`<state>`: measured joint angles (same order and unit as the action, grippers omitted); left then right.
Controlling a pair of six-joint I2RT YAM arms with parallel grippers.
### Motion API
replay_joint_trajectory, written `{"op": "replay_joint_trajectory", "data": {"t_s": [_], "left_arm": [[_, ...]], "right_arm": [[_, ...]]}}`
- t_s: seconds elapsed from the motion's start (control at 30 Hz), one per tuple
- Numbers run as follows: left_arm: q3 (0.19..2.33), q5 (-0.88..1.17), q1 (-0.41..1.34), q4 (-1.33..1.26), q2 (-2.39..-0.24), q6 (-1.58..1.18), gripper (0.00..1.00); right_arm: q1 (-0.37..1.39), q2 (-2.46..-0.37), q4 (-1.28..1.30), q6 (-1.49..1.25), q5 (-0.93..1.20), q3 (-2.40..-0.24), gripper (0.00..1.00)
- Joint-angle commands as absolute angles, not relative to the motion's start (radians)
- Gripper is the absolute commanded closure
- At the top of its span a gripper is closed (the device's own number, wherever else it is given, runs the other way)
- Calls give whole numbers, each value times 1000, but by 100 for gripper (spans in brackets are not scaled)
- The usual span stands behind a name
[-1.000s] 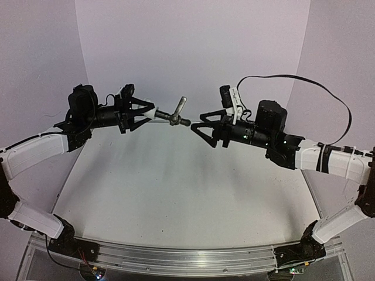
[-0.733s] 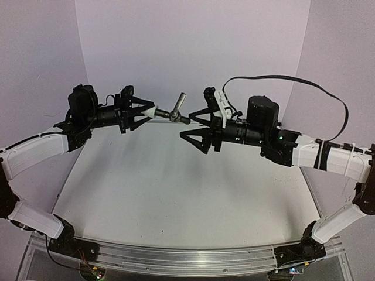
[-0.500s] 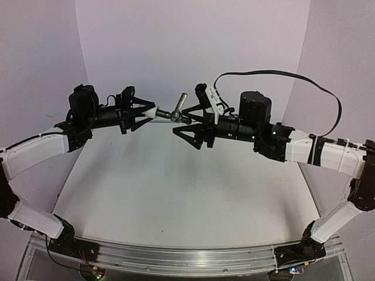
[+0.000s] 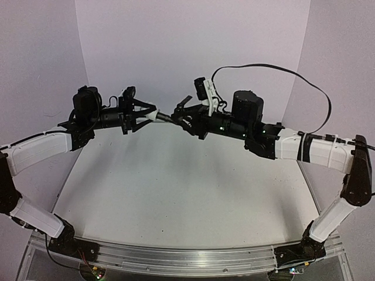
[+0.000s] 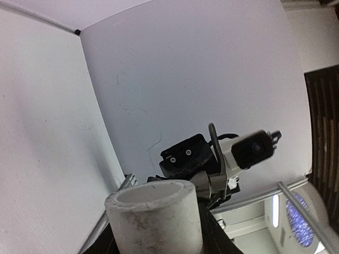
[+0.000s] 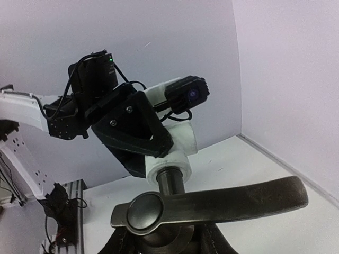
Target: Install the water faucets
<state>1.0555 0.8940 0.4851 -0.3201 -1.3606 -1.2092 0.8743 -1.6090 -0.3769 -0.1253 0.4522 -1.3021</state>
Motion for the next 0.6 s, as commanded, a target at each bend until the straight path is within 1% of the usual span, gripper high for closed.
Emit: {"op": "replay_joint_trajectory", "data": {"t_s": [0.0, 0.07, 0.1, 0.17, 0.23, 0.3, 0.37, 0.43, 0.47, 0.5, 0.57], "left_arm": [[1111, 945, 502, -398, -1286, -743, 100], [1079, 990, 516, -412, -1249, -503, 100], [1067, 1048, 524, -420, -1236, -373, 100], [1044, 1227, 538, -423, -1221, -136, 100], [1048, 1386, 541, -424, -1226, 12, 100], [1080, 1482, 539, -424, -1246, 56, 100], [1111, 1524, 538, -424, -1273, 52, 100], [1114, 1502, 538, -423, -1279, 23, 100], [1107, 1482, 538, -423, -1275, -2, 100], [1096, 1448, 538, -423, -1267, -34, 100], [1066, 1329, 539, -422, -1237, -110, 100]], "right_arm": [[805, -1687, -480, -535, 623, -1382, 85], [751, -1745, -540, -754, 752, -1417, 92], [730, -1772, -579, -868, 799, -1434, 95], [707, -1842, -641, -1070, 892, -1471, 97], [696, -1908, -735, -1241, 980, -1502, 96], [690, -1967, -901, -1397, 1016, -1487, 93], [676, -2031, -1074, -1557, 992, -1451, 96], [665, -2094, -1236, -1689, 976, -1437, 100], [661, -2128, -1302, -1738, 967, -1439, 99], [657, -2160, -1362, -1783, 958, -1442, 97], [653, -2201, -1445, -1820, 951, -1446, 83]]}}
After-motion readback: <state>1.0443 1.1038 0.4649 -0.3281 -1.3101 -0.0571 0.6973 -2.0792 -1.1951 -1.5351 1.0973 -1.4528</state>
